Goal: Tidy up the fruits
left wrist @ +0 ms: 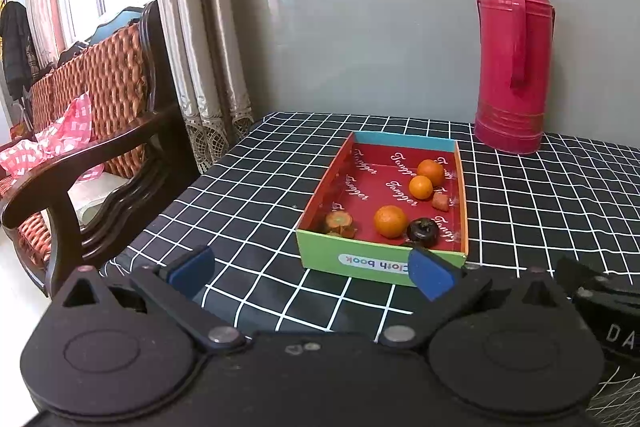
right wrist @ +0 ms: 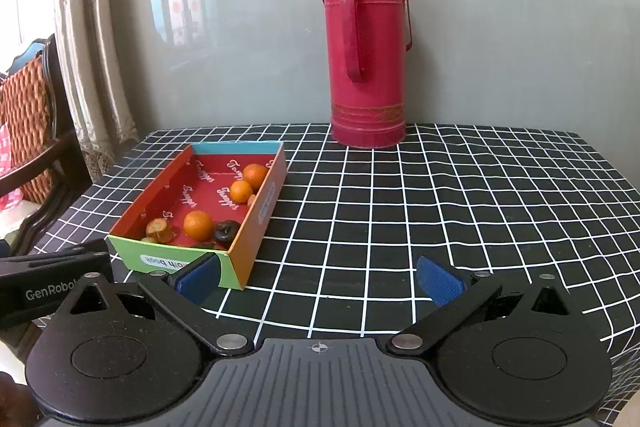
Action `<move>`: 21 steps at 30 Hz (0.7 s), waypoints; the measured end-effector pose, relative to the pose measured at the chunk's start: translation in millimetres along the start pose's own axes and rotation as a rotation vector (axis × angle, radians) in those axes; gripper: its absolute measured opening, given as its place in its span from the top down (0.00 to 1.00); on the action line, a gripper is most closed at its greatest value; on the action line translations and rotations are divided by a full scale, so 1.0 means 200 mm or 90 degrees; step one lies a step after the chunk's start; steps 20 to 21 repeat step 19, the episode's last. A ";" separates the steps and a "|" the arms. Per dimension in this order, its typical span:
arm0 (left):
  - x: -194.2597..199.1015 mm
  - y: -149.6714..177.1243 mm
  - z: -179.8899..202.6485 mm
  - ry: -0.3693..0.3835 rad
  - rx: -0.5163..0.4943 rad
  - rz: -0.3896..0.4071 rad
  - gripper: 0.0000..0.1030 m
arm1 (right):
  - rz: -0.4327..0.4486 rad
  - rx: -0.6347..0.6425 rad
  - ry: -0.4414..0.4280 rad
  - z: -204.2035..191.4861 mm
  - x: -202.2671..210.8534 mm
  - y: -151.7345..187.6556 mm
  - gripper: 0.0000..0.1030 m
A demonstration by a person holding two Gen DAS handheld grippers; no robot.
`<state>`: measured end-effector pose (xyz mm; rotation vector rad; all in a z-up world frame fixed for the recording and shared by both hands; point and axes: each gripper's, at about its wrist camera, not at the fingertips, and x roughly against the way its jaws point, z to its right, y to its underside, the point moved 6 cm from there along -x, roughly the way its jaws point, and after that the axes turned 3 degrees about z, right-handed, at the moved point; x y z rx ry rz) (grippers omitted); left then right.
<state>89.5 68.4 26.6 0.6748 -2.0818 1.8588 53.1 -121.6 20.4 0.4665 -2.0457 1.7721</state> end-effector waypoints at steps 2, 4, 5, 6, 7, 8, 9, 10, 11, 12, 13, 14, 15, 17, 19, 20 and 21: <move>0.00 0.00 0.00 0.001 0.000 -0.001 0.06 | -0.001 0.000 0.000 0.00 0.00 0.00 0.00; 0.00 0.00 0.01 0.001 0.001 -0.002 0.06 | 0.000 -0.001 0.000 0.00 -0.01 0.00 0.00; -0.01 0.00 0.01 0.001 0.001 -0.003 0.06 | 0.000 -0.001 0.000 0.00 -0.01 0.00 0.00; 0.00 0.00 0.01 0.001 0.001 -0.003 0.06 | 0.000 -0.001 -0.001 0.00 -0.01 0.00 0.00; 0.00 0.00 0.01 0.001 0.001 -0.003 0.06 | 0.000 -0.001 -0.001 0.00 -0.01 0.00 0.00; -0.01 -0.01 0.01 0.002 0.001 -0.003 0.06 | 0.001 -0.001 -0.001 0.00 -0.01 0.00 0.00; -0.01 0.00 0.01 0.003 0.000 -0.004 0.06 | 0.001 0.000 -0.001 0.00 -0.01 0.00 0.00; -0.01 0.00 0.01 0.005 0.000 -0.004 0.06 | 0.001 0.000 -0.001 0.00 -0.01 0.00 0.00; -0.01 -0.01 0.02 0.008 0.002 -0.004 0.06 | 0.000 0.000 -0.001 0.00 -0.01 0.00 0.00; -0.02 -0.01 0.02 0.012 0.004 -0.003 0.06 | 0.001 0.000 -0.001 0.00 -0.01 0.00 0.00; -0.01 -0.01 0.03 0.021 0.007 0.000 0.06 | 0.001 0.000 -0.001 0.00 -0.01 0.00 0.00; -0.01 -0.01 0.03 0.033 0.009 0.009 0.06 | 0.001 -0.001 -0.001 0.00 -0.01 0.00 0.00; 0.00 -0.01 0.03 0.032 0.009 0.016 0.06 | 0.002 -0.002 0.000 0.01 -0.01 0.00 0.00; 0.00 -0.02 0.05 0.030 0.003 0.026 0.08 | 0.003 -0.004 -0.001 0.01 -0.01 0.00 0.00; 0.00 -0.03 0.06 0.033 0.001 0.027 0.07 | 0.005 -0.007 0.000 0.02 -0.01 0.00 0.00; 0.00 -0.03 0.06 0.033 0.001 0.027 0.07 | 0.005 -0.007 0.000 0.02 -0.01 0.00 0.00; 0.00 -0.03 0.06 0.033 0.001 0.027 0.07 | 0.005 -0.007 0.000 0.02 -0.01 0.00 0.00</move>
